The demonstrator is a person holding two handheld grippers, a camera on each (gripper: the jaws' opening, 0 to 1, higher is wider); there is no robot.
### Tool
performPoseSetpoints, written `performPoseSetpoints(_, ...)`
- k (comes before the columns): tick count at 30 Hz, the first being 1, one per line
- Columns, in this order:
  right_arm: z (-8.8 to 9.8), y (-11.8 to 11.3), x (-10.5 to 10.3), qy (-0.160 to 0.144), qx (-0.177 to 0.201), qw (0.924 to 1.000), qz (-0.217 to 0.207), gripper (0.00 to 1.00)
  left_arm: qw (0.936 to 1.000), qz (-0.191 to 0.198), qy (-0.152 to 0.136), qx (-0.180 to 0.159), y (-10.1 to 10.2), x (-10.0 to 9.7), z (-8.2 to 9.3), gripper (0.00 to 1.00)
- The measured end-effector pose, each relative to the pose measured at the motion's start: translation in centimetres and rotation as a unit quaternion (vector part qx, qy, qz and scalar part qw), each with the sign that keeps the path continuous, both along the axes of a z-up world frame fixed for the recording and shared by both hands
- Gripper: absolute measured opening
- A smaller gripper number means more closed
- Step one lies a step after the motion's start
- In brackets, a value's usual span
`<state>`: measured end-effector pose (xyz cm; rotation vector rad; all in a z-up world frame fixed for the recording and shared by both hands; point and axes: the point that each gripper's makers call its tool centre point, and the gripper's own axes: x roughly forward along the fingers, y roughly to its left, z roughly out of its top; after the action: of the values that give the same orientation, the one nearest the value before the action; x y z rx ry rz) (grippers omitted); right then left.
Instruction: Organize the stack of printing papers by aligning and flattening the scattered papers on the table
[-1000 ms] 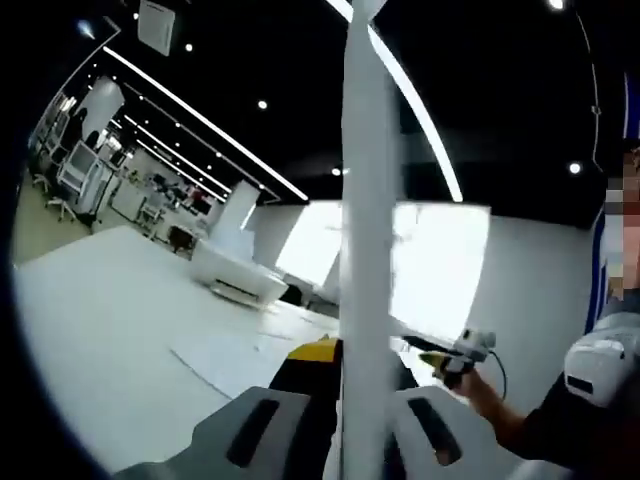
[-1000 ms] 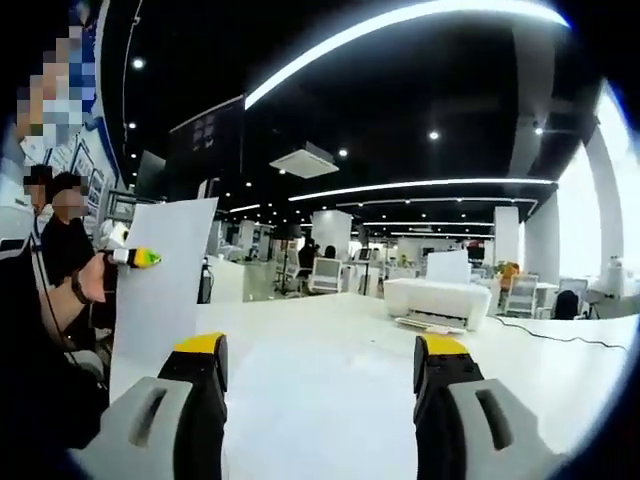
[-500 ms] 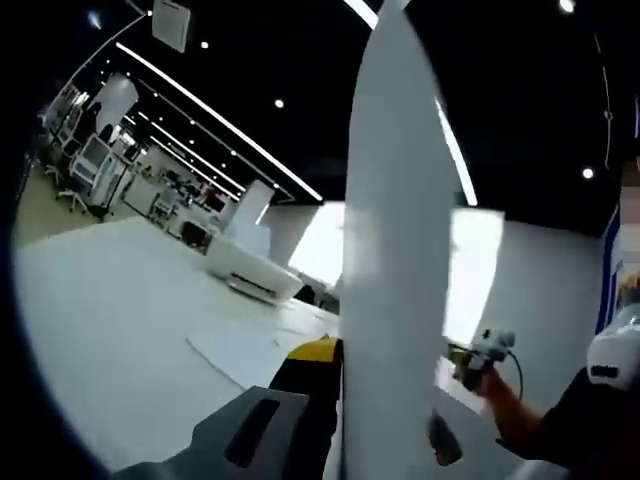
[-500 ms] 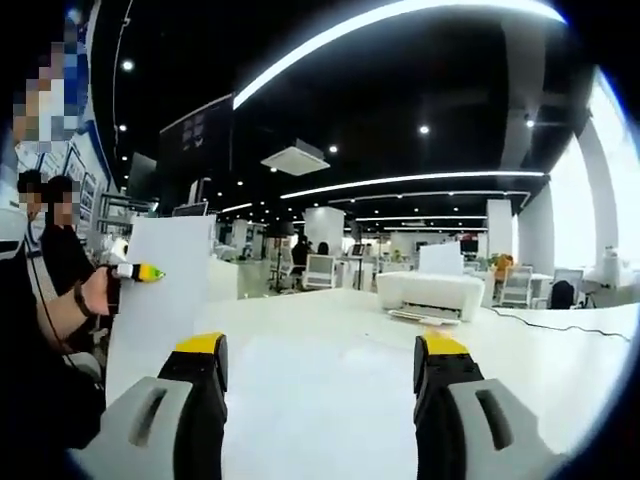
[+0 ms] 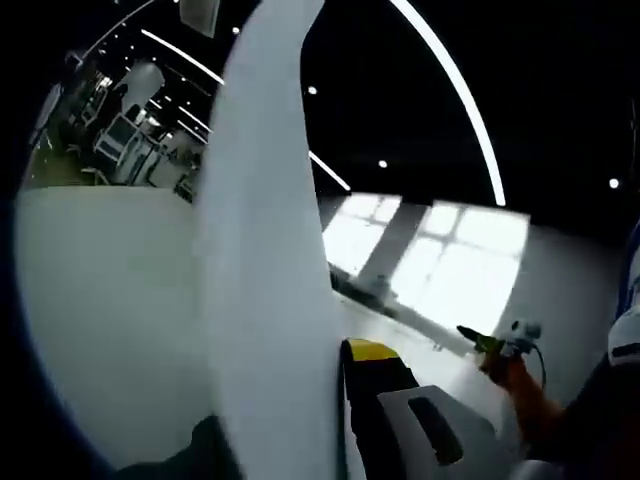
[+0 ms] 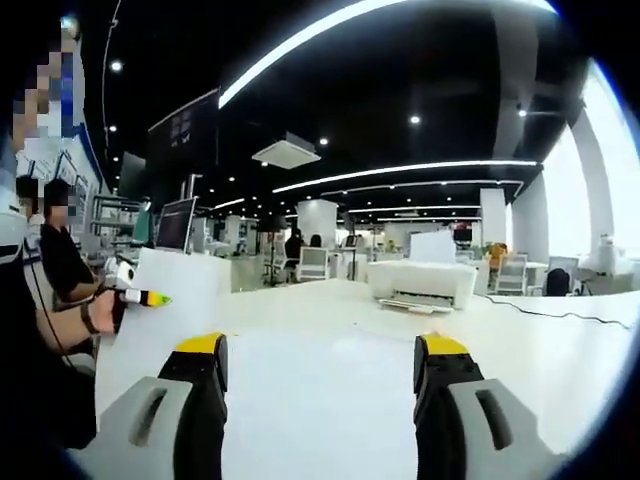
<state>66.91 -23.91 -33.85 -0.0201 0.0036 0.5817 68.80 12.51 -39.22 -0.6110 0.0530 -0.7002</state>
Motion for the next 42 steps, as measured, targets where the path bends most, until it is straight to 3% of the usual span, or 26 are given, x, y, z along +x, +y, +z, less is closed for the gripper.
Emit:
performPoseSetpoints(3, -1.0, -0.7, 0.9, 0.007, 0.004, 0.9999, -0.011, 0.71, 0.9999, 0.000, 0.003, -0.011, 0.0, 0.5, -0.4, 0.06)
performPoseSetpoints(5, -1.9, -1.1, 1.6, 0.016, 0.000, 0.9997, -0.021, 0.71, 0.9991, -0.008, 0.029, -0.030, -0.3, 0.6, -1.6, 0.06)
performPoseSetpoints(7, -3.2, -1.7, 2.3, 0.027, -0.014, 0.9990, -0.034, 0.71, 0.9998, -0.001, 0.015, -0.011, -0.3, 0.7, -1.3, 0.06)
performPoseSetpoints(20, -9.5, -4.0, 5.9, 0.084, -0.061, 0.9908, -0.087, 0.75, 0.9998, -0.003, 0.007, 0.016, -1.3, 0.0, -1.6, 0.06)
performPoseSetpoints(23, -11.5, -4.4, 7.1, 0.120, -0.081, 0.9848, -0.095, 0.81, 0.9999, -0.005, 0.005, 0.016, -1.3, -0.2, -1.6, 0.06)
performPoseSetpoints(29, -14.1, -5.5, 8.9, 0.157, -0.101, 0.9779, -0.094, 0.85, 0.9998, -0.002, 0.003, 0.020, -1.1, -0.2, -1.8, 0.06)
performPoseSetpoints(31, -14.2, -5.8, 9.4, 0.142, -0.130, 0.9765, -0.096, 0.88, 0.9996, -0.002, 0.006, 0.029, -1.3, -0.1, -2.0, 0.06)
performPoseSetpoints(42, -14.3, -5.5, 11.5, 0.147, -0.105, 0.9808, -0.073, 0.88, 0.9996, -0.001, 0.009, 0.026, -1.2, 0.0, -2.1, 0.06)
